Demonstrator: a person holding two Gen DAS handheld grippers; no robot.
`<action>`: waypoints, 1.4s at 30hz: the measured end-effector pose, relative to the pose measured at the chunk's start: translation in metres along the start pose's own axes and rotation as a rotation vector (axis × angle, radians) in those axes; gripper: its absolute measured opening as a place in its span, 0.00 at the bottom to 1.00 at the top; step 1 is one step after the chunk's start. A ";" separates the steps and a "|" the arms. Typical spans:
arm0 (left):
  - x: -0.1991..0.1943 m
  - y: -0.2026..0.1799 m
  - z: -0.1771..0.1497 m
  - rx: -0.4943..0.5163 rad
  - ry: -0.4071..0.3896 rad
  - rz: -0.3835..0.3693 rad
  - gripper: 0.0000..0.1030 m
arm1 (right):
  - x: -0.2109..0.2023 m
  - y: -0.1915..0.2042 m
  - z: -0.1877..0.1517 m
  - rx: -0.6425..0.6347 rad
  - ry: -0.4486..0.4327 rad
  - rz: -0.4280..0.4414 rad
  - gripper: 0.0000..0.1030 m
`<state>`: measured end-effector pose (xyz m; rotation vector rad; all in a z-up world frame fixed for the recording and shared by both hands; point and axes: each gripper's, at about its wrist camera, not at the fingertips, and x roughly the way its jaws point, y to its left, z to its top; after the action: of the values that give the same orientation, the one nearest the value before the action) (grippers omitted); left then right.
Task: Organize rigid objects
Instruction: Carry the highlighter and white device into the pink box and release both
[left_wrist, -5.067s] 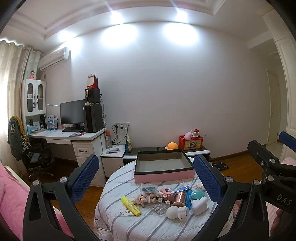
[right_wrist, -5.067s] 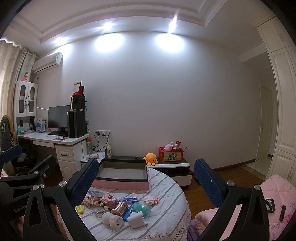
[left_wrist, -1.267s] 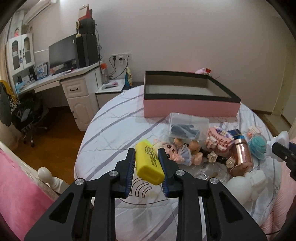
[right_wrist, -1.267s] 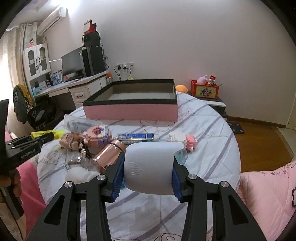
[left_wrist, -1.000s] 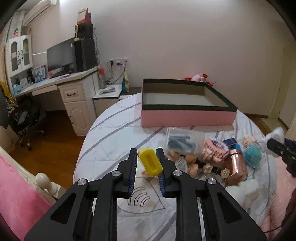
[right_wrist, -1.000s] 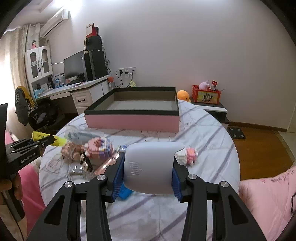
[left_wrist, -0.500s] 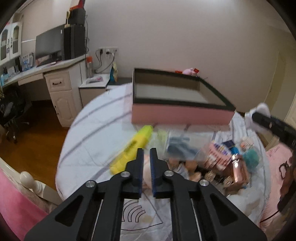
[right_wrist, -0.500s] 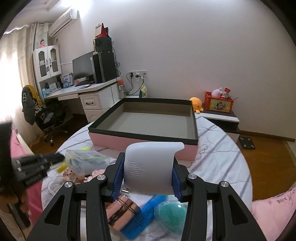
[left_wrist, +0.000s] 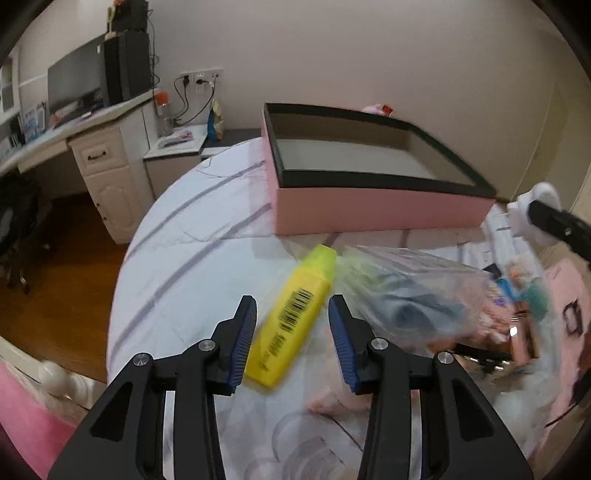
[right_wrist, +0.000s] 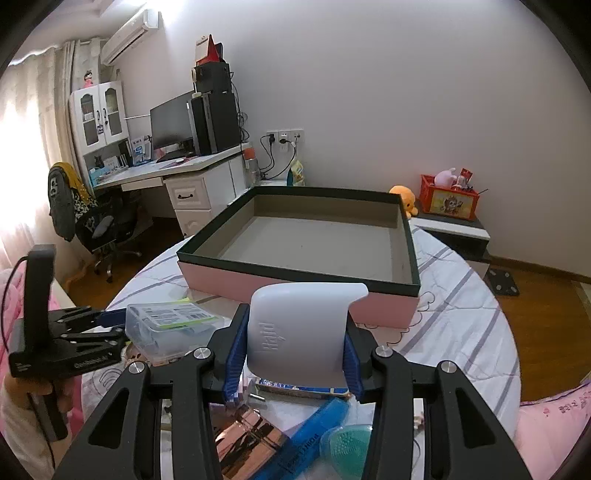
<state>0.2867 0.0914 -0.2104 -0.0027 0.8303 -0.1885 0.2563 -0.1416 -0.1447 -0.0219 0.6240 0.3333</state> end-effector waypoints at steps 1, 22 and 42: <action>0.004 0.001 0.003 0.007 0.018 -0.001 0.41 | 0.002 0.000 0.001 -0.001 0.004 -0.001 0.44; -0.017 -0.007 0.057 0.050 -0.095 0.047 0.14 | 0.036 -0.004 0.043 -0.045 0.020 0.009 0.44; 0.086 -0.081 0.142 0.150 0.092 -0.029 0.26 | 0.136 -0.048 0.064 0.042 0.216 -0.038 0.49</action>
<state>0.4345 -0.0123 -0.1716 0.1357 0.9068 -0.2798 0.4111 -0.1385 -0.1743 -0.0295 0.8437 0.2830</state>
